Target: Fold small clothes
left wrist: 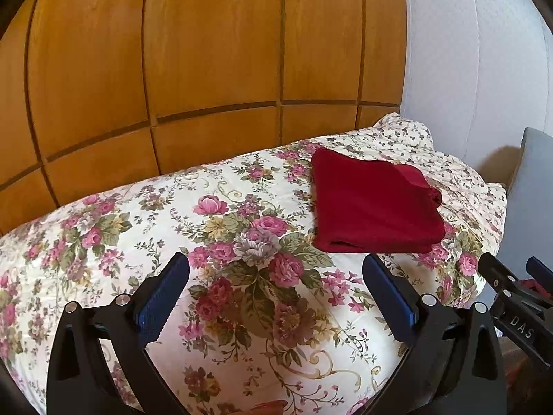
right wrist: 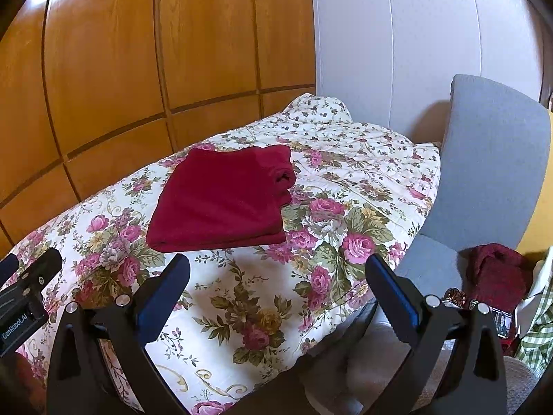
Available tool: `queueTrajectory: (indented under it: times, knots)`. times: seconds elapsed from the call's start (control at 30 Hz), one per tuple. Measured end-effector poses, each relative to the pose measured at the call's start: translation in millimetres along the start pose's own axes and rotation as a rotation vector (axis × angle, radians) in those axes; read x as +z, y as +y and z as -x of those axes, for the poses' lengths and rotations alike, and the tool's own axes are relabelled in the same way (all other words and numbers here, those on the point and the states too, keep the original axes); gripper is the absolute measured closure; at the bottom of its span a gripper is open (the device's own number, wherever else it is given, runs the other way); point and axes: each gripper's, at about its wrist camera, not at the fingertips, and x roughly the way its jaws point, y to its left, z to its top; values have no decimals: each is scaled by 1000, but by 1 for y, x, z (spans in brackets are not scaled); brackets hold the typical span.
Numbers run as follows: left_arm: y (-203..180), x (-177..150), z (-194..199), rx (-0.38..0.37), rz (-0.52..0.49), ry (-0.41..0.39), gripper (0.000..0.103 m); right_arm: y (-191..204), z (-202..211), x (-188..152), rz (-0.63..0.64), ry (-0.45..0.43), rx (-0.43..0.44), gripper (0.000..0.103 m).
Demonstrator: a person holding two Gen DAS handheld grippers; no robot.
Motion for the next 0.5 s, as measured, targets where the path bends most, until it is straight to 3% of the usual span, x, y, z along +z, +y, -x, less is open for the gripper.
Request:
queueTrajectory:
  times: [0.5]
  knots:
    - [-2,0,1,3,-5,1,4,1,0,-1,-4,6,2,2]
